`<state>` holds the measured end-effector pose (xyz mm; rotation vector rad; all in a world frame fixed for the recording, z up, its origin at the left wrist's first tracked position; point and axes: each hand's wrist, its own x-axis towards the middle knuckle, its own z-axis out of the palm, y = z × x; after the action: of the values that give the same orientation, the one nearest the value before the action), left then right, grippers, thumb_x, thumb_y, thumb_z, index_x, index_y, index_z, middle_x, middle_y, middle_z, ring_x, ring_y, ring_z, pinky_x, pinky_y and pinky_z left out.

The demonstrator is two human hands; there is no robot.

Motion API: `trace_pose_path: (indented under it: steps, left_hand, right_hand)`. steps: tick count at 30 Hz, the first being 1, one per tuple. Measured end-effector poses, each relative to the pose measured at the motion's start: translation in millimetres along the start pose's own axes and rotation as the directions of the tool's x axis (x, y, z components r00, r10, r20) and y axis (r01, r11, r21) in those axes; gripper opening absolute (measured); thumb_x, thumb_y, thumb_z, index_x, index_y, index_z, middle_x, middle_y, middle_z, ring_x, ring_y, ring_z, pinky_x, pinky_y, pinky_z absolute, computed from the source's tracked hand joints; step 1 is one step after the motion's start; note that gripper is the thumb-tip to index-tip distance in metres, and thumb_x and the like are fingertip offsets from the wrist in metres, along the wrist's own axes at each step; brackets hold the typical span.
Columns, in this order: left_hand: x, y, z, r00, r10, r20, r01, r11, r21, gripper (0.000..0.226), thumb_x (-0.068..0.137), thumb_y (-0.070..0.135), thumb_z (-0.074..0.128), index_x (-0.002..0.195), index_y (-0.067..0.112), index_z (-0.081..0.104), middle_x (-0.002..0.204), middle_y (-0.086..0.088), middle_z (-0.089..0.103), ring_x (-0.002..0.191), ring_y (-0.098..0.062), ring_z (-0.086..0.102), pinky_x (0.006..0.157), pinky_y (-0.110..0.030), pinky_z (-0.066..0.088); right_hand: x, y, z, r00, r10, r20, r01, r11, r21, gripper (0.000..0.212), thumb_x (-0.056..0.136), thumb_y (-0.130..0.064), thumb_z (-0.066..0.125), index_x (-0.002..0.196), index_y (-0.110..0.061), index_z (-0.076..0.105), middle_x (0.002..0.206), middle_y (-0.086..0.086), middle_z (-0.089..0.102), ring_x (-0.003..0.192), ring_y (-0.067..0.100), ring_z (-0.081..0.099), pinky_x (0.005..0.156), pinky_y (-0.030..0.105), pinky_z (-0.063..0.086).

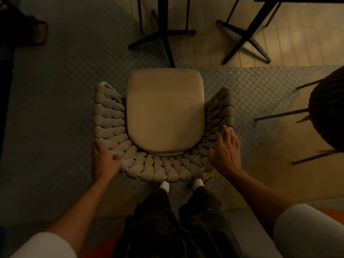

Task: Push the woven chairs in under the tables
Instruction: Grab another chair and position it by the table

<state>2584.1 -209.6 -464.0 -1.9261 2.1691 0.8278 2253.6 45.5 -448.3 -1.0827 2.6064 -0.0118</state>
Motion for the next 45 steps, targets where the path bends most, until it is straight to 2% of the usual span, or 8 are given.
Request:
trace_pose_path:
  steps: [3, 6, 8, 11, 18, 25, 31, 45]
  left_hand:
    - [-22, -8, 5, 0.932, 0.362, -0.014, -0.343, 0.894, 0.289, 0.074, 0.091, 0.032, 0.063, 0.153, 0.004, 0.035, 0.165, -0.024, 0.019, 0.154, -0.042, 0.015, 0.116, -0.058, 0.03]
    - [-39, -11, 16, 0.766, 0.626, 0.143, -0.631, 0.693, 0.348, 0.062, 0.1, 0.052, 0.042, 0.139, 0.006, 0.056, 0.153, -0.016, 0.047, 0.148, -0.033, 0.034, 0.121, -0.053, 0.025]
    - [-51, -9, 25, 0.672, 0.682, 0.289, -0.739, 0.592, 0.322, 0.072, 0.101, 0.066, 0.029, 0.139, 0.012, 0.059, 0.145, -0.009, 0.057, 0.141, -0.027, 0.044, 0.121, -0.046, 0.026]
    - [-60, -9, 38, 0.55, 0.715, 0.432, -0.835, 0.47, 0.287, 0.088, 0.093, 0.079, 0.034, 0.145, 0.011, 0.053, 0.147, -0.007, 0.056, 0.138, -0.025, 0.048, 0.118, -0.042, 0.033]
    - [-44, 0, 53, 0.445, 0.737, 0.509, -0.896, 0.366, 0.253, 0.08, 0.084, 0.071, 0.057, 0.141, 0.015, 0.053, 0.138, -0.004, 0.06, 0.124, -0.025, 0.058, 0.105, -0.04, 0.046]
    - [-28, 24, 74, 0.399, 0.734, 0.55, -0.914, 0.369, 0.17, 0.072, 0.08, 0.079, 0.052, 0.129, 0.028, 0.057, 0.122, 0.006, 0.066, 0.107, -0.018, 0.063, 0.09, -0.037, 0.05]
    - [-20, 27, 73, 0.373, 0.678, 0.633, -0.924, 0.336, 0.185, 0.072, 0.08, 0.075, 0.053, 0.134, 0.027, 0.053, 0.124, 0.005, 0.067, 0.103, -0.02, 0.067, 0.078, -0.037, 0.055]
    - [10, 53, 54, 0.4, 0.667, 0.629, -0.911, 0.366, 0.191, 0.066, 0.076, 0.074, 0.053, 0.125, 0.03, 0.064, 0.118, 0.007, 0.072, 0.095, -0.019, 0.071, 0.068, -0.032, 0.055]
  right_hand:
    - [-16, -10, 10, 0.966, -0.258, 0.016, 0.259, 0.964, -0.066, 0.064, 0.095, -0.055, 0.057, 0.14, -0.01, 0.057, 0.161, 0.016, 0.037, 0.152, 0.035, 0.029, 0.125, 0.053, 0.024]
    - [-34, -22, 24, 0.904, -0.414, 0.108, 0.422, 0.903, -0.08, 0.074, 0.098, -0.07, 0.039, 0.14, -0.013, 0.059, 0.153, 0.01, 0.051, 0.147, 0.03, 0.04, 0.124, 0.047, 0.025]
    - [-46, -30, 32, 0.865, -0.486, 0.124, 0.495, 0.868, -0.044, 0.077, 0.096, -0.076, 0.037, 0.135, -0.015, 0.063, 0.143, 0.007, 0.059, 0.141, 0.028, 0.047, 0.122, 0.045, 0.03]
    - [-58, -37, 41, 0.8, -0.585, 0.137, 0.593, 0.805, -0.027, 0.079, 0.095, -0.08, 0.037, 0.131, -0.015, 0.065, 0.136, 0.006, 0.063, 0.134, 0.027, 0.053, 0.117, 0.047, 0.037]
    - [-61, -52, 63, 0.754, -0.649, 0.101, 0.655, 0.755, -0.028, 0.069, 0.095, -0.078, 0.04, 0.118, -0.017, 0.063, 0.116, 0.004, 0.066, 0.111, 0.027, 0.061, 0.101, 0.043, 0.046]
    - [-37, -47, 83, 0.735, -0.638, 0.231, 0.664, 0.746, -0.054, 0.071, 0.089, -0.085, 0.036, 0.115, -0.024, 0.058, 0.106, 0.001, 0.064, 0.096, 0.026, 0.063, 0.08, 0.039, 0.05]
    - [-24, -44, 83, 0.7, -0.678, 0.223, 0.704, 0.708, -0.057, 0.072, 0.082, -0.087, 0.042, 0.108, -0.022, 0.061, 0.097, 0.001, 0.067, 0.08, 0.028, 0.067, 0.064, 0.036, 0.052]
    - [11, -52, 61, 0.695, -0.688, 0.209, 0.715, 0.692, -0.099, 0.077, 0.08, -0.09, 0.035, 0.112, -0.025, 0.063, 0.099, -0.002, 0.069, 0.077, 0.026, 0.069, 0.058, 0.031, 0.04]
